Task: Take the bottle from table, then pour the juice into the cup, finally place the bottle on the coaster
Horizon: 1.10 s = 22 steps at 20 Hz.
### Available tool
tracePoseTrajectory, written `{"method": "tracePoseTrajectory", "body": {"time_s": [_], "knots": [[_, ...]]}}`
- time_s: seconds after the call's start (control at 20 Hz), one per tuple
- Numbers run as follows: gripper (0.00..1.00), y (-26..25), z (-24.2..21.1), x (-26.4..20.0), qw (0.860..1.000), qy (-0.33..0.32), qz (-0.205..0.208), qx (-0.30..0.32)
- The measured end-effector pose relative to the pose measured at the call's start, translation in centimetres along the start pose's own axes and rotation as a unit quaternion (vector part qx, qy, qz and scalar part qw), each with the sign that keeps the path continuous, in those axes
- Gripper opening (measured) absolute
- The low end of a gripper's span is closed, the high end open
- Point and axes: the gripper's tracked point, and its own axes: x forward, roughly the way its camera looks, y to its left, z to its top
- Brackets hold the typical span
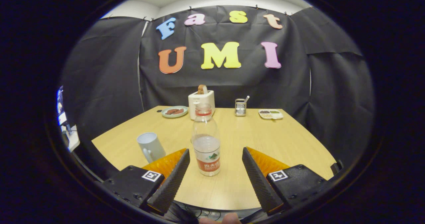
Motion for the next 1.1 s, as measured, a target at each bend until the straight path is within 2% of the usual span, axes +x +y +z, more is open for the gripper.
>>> {"method": "tracePoseTrajectory", "body": {"time_s": [0.25, 0.45, 0.55, 0.85, 1.0, 1.05, 1.1], "knots": [[1.0, 0.9, -2.6, 3.5, 1.0, 0.026, 0.001, -0.015], [1.0, 1.4, -3.8, 6.7, 0.999, 0.036, 0.008, 0.007], [1.0, 1.9, -4.0, 8.0, 0.999, 0.031, 0.015, 0.025], [1.0, 2.3, -2.8, 10.1, 0.999, 0.0, -0.002, 0.042], [0.91, 1.8, -2.0, 10.5, 0.998, -0.015, -0.015, 0.051], [0.85, 1.9, -1.9, 10.6, 0.998, -0.016, -0.013, 0.057], [0.83, 2.0, -1.6, 10.6, 0.998, -0.016, -0.012, 0.06]]}}
